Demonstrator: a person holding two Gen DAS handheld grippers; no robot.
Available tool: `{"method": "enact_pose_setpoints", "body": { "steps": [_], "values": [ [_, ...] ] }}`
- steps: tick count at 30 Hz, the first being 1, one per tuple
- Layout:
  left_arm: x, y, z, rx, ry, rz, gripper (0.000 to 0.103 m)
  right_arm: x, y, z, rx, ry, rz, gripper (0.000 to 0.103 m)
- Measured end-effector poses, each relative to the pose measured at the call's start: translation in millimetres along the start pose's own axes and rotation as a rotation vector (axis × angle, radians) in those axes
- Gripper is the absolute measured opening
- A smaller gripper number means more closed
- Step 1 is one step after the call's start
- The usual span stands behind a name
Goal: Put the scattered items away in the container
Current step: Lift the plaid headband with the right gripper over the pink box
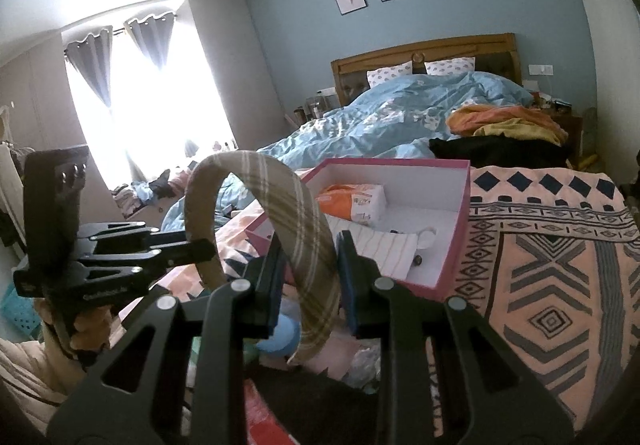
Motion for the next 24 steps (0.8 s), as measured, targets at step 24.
{"method": "enact_pose_setpoints", "body": {
  "steps": [24],
  "values": [
    [9, -50, -59, 0.008, -0.048, -0.093, 0.02, 51, -44, -40, -0.021, -0.072, 0.03, 0.028]
  ]
}}
Point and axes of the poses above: each gripper's, at about its wrist camera, not at the fingertips, and y roughly against the way its jaws point, x to its right, z to its underside, the point moved 2 cm from there along -y, roughly the way its jaws point, and after that the axes turned 6 degrees about y, right-handed, at the moved point
